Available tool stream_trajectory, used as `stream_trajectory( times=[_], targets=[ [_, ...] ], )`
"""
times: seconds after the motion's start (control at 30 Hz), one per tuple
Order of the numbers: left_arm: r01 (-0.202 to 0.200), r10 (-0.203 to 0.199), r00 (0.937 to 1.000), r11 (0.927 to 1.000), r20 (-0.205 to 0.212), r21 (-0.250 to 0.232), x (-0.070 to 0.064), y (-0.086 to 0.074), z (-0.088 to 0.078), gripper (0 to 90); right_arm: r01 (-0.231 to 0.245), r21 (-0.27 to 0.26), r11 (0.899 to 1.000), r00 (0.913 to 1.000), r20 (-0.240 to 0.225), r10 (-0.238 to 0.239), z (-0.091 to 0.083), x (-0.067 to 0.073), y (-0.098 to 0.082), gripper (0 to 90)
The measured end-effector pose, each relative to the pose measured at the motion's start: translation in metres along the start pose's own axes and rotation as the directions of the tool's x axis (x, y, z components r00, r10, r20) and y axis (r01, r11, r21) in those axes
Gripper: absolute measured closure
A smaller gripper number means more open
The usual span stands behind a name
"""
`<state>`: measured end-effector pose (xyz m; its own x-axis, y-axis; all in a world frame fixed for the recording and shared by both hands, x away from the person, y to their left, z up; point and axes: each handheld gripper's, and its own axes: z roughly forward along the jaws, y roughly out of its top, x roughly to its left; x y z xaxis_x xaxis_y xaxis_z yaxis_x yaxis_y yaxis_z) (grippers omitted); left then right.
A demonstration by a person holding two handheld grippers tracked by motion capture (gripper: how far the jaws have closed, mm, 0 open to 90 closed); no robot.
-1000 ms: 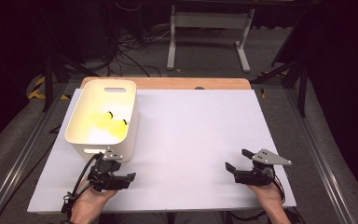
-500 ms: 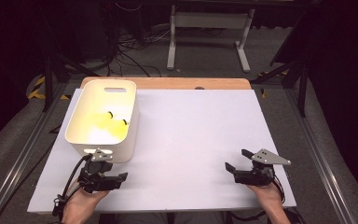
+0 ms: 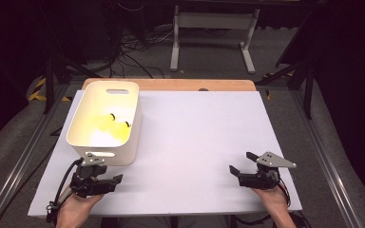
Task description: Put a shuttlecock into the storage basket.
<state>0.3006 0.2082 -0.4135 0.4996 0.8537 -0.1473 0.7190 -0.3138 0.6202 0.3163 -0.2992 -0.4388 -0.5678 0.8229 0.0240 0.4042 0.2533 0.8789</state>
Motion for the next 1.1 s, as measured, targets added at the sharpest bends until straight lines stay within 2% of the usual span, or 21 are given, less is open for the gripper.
stream_trajectory(
  times=[0.13, 0.43, 0.8, 0.9, 1.1],
  targets=[
    [-0.001, 0.001, 0.9999, 1.0000, -0.010, 0.002, 0.002, -0.002, 0.000, 32.9, 0.000, 0.000, 1.000, 1.0000, 0.000, 0.000, 0.000, 0.000, 0.000, 14.1],
    [0.020, -0.020, 0.9996, 0.9995, -0.018, -0.025, 0.009, -0.008, -0.002, 32.3, -0.001, 0.000, 1.000, 1.0000, 0.000, 0.001, 0.000, 0.000, 0.000, 14.1],
    [0.037, -0.039, 0.9988, 0.9962, -0.028, -0.079, 0.015, -0.015, -0.007, 31.3, -0.002, 0.003, 1.000, 1.0000, 0.001, 0.002, 0.000, 0.000, 0.000, 14.1],
    [0.050, -0.051, 0.9986, 0.9945, -0.013, -0.093, 0.018, -0.017, -0.008, 31.1, -0.002, 0.002, 1.000, 1.0000, 0.000, 0.002, 0.000, 0.000, 0.000, 14.1],
    [0.056, -0.058, 0.9982, 0.9901, -0.015, -0.129, 0.020, -0.020, -0.009, 29.7, -0.004, 0.001, 1.000, 1.0000, 0.000, 0.004, 0.000, 0.000, 0.000, 14.1]
  ],
)
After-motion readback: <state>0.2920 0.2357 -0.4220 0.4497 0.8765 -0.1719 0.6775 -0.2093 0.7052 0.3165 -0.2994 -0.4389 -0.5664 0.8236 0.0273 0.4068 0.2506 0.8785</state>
